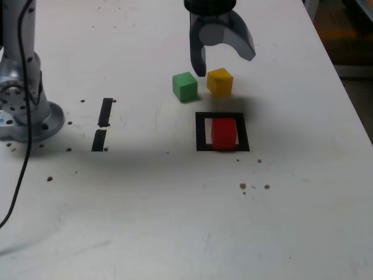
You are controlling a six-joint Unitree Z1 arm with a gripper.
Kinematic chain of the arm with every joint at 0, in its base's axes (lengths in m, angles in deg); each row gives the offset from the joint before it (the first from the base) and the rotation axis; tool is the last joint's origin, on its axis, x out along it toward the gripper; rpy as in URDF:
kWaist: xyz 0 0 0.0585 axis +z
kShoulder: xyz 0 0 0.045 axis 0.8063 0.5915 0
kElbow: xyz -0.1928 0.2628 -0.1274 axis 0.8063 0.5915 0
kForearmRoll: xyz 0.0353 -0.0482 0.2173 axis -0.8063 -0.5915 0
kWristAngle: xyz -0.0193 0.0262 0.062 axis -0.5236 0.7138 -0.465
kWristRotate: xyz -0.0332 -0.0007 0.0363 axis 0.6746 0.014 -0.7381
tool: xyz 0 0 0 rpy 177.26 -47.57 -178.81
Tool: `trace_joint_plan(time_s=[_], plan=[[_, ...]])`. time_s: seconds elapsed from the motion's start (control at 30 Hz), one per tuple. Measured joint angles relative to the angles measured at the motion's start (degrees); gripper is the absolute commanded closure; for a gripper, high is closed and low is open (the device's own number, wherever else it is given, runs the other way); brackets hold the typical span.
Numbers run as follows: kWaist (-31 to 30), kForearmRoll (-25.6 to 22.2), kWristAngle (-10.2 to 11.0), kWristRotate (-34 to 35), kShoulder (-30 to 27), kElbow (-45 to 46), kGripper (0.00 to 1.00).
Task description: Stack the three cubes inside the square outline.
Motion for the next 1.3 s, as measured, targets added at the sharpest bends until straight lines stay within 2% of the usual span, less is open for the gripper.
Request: trace_joint_plan(time_s=[0.23,0.6,0.9,1.3], plan=[[-7.23,-1.12,-1.26,5.6,-2.06,0.13,0.01],[-14.62,-0.07,-1.79,10.63,-2.07,1.93,0.0],[-15.53,6.0,-2.42,11.01,-0.18,5.59,0.02],[-15.55,8.02,-3.94,10.8,4.13,6.41,0.08]])
